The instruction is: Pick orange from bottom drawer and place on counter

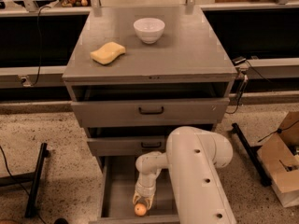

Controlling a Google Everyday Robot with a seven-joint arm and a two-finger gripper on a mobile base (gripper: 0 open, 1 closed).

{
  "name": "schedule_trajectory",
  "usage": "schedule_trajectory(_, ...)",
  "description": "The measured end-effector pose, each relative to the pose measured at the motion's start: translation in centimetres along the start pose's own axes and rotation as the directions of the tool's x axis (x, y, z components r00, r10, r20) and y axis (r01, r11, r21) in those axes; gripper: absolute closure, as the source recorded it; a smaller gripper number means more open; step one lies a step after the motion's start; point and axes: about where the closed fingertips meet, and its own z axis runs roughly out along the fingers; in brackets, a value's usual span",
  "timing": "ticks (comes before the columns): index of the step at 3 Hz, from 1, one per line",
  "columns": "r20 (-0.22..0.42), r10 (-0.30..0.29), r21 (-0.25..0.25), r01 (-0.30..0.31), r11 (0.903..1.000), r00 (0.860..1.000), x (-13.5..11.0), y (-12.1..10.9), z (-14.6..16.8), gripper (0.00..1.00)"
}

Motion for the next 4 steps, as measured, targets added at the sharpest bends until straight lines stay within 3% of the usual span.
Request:
schedule_trajectory(1, -0.029, 0.061, 0.021, -0.06, 0.998, 0.998, 1.3, 0.7, -0.2, 1.0)
schedule_trajectory(4, -0.074, 0.148, -0.001, -0.148, 0.9889, 0.986, 5.3, 2.0, 3.5, 0.37)
